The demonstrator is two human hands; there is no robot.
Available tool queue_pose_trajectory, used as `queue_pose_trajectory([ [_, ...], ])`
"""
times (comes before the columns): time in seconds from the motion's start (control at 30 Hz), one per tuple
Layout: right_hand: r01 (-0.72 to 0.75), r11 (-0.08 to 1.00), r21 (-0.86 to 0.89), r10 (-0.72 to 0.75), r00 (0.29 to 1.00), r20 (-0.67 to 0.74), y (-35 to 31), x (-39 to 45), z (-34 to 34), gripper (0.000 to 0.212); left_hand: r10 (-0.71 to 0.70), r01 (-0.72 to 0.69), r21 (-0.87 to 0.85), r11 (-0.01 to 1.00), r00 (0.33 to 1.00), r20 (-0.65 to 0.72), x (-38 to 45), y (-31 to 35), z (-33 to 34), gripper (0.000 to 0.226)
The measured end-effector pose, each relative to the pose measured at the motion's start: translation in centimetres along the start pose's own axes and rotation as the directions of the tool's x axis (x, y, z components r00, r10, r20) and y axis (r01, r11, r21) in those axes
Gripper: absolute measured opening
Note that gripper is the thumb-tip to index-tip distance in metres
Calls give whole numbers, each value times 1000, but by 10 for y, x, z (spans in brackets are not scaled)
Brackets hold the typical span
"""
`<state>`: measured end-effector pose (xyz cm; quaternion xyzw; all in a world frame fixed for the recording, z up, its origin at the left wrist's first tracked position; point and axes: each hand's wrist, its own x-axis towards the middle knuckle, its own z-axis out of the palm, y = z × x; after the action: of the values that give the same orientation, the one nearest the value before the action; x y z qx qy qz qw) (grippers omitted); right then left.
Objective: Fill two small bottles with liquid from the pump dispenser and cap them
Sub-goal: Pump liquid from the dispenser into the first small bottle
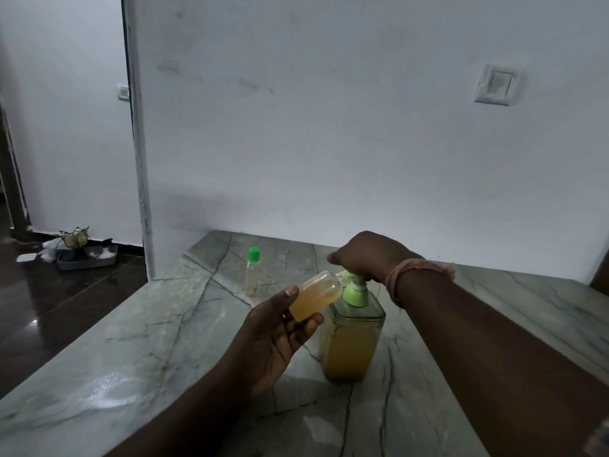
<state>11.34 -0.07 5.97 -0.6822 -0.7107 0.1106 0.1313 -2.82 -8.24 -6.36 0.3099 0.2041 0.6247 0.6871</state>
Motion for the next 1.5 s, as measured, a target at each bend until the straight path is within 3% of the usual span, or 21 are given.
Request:
queue_pose_trajectory([
  [0.1,-4,998,60,7,999,-42,4,5,7,27,3,-3,12,1000,1000,-6,4,-1,-2,88],
  [0.33,73,995,-65,-71,997,31,5,-6,7,32,14,-14,33,999,1000,-4,3,-2,-3,91],
  [0.43,20,997,-78,-19,1000,4,-2,3,3,27,15,-15,25,1000,1000,7,3,-2,-3,81],
  [0.53,34,999,17,-33,998,-58,3,5,6,27,11,-11,25,1000,1000,11,6,-2,-6,67],
  [0.63,100,994,-47,-99,995,28,9,-6,10,31,7,-9,31,999,999,38,7,-3,-9,59],
  [0.8,31,1000,4,-31,999,25,2,-13,4,37,3,-4,23,1000,1000,21,3,-2,-5,85],
  [0.87,51,998,-25,-49,998,43,1,-10,4,34,6,-6,25,1000,1000,23,2,-1,-3,88],
  [1.0,13,1000,-24,-15,997,-76,5,4,9,28,9,-9,24,1000,1000,20,2,-2,-3,89],
  [1.2,24,999,-29,-24,1000,-8,6,-3,11,24,13,-14,45,999,1000,9,2,-1,-3,93],
  [1.33,33,998,-58,-33,999,7,0,-1,6,26,18,-18,30,999,1000,13,0,-1,-2,86],
  [1.43,19,1000,-19,-20,997,-69,3,0,6,27,17,-17,26,999,1000,16,3,-2,-6,69],
  [1.5,79,995,-54,-81,997,-20,5,1,10,28,17,-18,27,999,1000,21,4,-2,-7,66],
])
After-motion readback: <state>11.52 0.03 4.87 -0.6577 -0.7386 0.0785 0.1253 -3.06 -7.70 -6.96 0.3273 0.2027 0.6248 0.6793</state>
